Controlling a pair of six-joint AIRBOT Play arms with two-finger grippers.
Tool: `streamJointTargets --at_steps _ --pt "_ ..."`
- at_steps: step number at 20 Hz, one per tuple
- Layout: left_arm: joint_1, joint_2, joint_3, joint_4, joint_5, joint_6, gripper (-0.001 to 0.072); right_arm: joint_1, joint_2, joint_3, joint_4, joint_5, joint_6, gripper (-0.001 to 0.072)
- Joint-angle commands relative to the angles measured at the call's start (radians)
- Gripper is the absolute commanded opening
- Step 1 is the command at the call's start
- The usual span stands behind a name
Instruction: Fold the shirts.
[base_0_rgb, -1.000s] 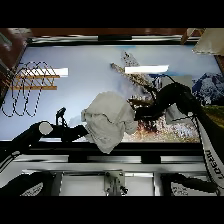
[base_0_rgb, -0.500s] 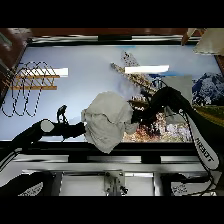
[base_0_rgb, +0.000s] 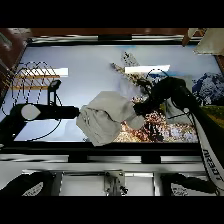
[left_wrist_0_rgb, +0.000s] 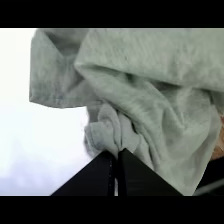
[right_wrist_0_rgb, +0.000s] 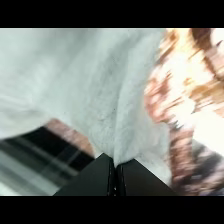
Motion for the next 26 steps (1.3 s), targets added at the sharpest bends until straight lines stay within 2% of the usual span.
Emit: streamJointTargets --at_steps 1,4,7,9,11,13,15,18,20,21,23,25,26 --pt "0.071 0.143 0.346 0.315 -0.124 -0.065 0.0040 0.004 0.204 0.220 -0.252 0.048 -0.011 0.0077" --pt "0.142 0.235 0.718 0.283 -0.008 -0.147 0.0040 0.006 0.386 0.436 -0.267 0.253 0.024 0.0077" --pt "0.141 0.254 0.947 0.204 0.073 -0.146 0.0040 0.006 0.526 0.535 -0.141 0.552 0.034 0.0077" --pt "0.141 0.263 1.007 0.237 0.051 -0.121 0.0040 0.006 0.582 0.557 -0.137 0.582 0.034 0.0077" --pt "0.141 0.282 1.011 0.327 0.022 -0.132 0.0040 0.005 0.626 0.557 -0.198 0.493 0.058 0.0077" --pt "0.141 0.288 1.011 0.408 0.010 -0.174 0.0040 0.005 0.645 0.557 -0.275 0.307 0.081 0.0078" --pt "0.141 0.283 1.011 0.469 -0.013 -0.176 0.0040 0.005 0.638 0.557 -0.322 0.101 0.089 0.0077" --pt "0.141 0.253 0.977 0.491 -0.189 -0.165 0.0040 0.005 0.573 0.556 -0.342 -0.130 0.100 0.0077" --pt "0.141 0.226 0.887 0.492 -0.336 -0.126 0.0040 0.005 0.500 0.522 -0.334 -0.223 0.165 0.0077" --pt "0.141 0.213 0.813 0.492 -0.383 -0.116 0.0041 0.005 0.469 0.479 -0.317 -0.245 0.188 0.0078" --pt "0.141 0.194 0.633 0.491 -0.383 -0.116 0.0040 0.005 0.415 0.326 -0.263 -0.231 0.231 0.0077" --pt "0.141 0.169 0.446 0.491 -0.320 -0.116 0.0041 0.005 0.369 0.124 -0.211 -0.129 0.237 0.0078" --pt "0.141 0.152 0.345 0.490 -0.259 -0.117 0.0041 0.005 0.340 0.019 -0.210 -0.033 0.237 0.0078"
